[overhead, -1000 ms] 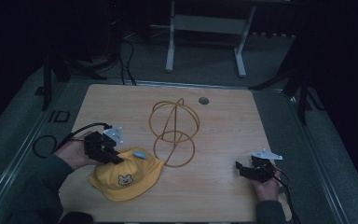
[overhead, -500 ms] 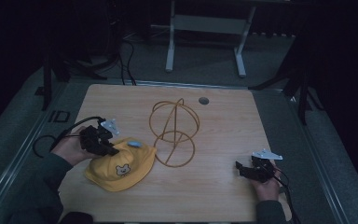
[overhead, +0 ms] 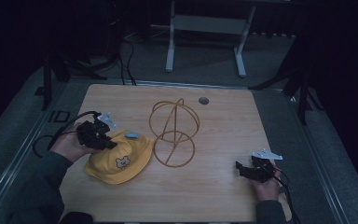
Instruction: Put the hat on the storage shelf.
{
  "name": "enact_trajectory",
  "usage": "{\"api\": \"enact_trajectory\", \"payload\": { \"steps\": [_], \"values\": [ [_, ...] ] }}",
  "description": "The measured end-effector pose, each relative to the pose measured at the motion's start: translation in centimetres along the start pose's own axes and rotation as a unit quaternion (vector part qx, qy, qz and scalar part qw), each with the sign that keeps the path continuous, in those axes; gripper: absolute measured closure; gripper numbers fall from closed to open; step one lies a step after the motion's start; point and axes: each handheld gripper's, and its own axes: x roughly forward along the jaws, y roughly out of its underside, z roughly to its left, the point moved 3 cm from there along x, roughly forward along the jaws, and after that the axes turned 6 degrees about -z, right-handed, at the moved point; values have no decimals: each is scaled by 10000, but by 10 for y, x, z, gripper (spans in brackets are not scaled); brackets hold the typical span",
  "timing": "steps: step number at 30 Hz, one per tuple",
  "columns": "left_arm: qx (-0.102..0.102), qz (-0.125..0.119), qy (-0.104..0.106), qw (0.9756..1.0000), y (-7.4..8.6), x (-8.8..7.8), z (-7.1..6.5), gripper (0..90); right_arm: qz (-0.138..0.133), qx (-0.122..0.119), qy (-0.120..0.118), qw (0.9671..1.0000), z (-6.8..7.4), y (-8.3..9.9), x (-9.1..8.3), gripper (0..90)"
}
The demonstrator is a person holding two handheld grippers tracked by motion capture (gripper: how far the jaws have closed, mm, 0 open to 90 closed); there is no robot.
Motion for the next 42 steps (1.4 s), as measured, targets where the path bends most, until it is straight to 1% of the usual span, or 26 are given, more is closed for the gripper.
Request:
{"api": "enact_trajectory", "payload": {
  "steps": [3, 4, 6, 9, 11, 14, 16, 19, 20, 21, 24, 31, 32, 41, 42],
  "values": [
    [-101, -52, -119, 9999, 0, -2, 3, 808, 1, -2, -2, 10000, 0, 0, 0, 227],
    [-142, -69, -209, 9997, 0, -2, 5, 808, 1, -1, 0, 10000, 0, 0, 0, 227],
    [-225, -122, -335, 9991, 0, -4, 7, 810, -1, -3, 0, 10000, 0, 0, 0, 227],
    [-364, -207, -454, 9981, 0, -8, 11, 811, -7, -22, -1, 10000, 0, 0, 0, 227],
    [-448, -254, -505, 9974, 0, -9, 13, 811, -10, -24, 0, 10000, 0, 0, 0, 227],
    [-542, -260, -570, 9966, 0, -11, 15, 810, -4, -31, -1, 10000, 0, 0, 0, 227],
    [-591, -289, -649, 9957, 0, -12, 17, 810, -4, -32, -1, 10000, 0, 0, 0, 227],
    [-751, -360, -751, 9937, 0, -14, 20, 810, -4, -36, -1, 10000, -1, 0, 0, 227],
    [-783, -368, -746, 9935, 0, -15, 21, 811, -3, -34, -1, 10000, 0, 0, 0, 227],
    [-834, -403, -787, 9926, 0, -15, 22, 811, -6, -32, 0, 10000, 0, 0, 0, 227],
    [-944, -431, -820, 9912, 0, -18, 25, 811, -2, -32, 0, 10000, 0, 0, 0, 227],
    [-1001, -532, -886, 9896, -1, -22, 29, 810, 3, -25, -2, 10000, 0, 0, 0, 227],
    [-1023, -560, -917, 9889, -1, -22, 30, 810, 3, -25, -1, 10000, 0, 0, 0, 227],
    [-1045, -615, -946, 9881, -3, -26, 32, 810, 4, -22, -2, 10000, 0, 0, 0, 227],
    [-1030, -619, -938, 9883, -3, -27, 32, 810, 5, -21, -1, 10000, 0, 0, 0, 227]
  ]
}}
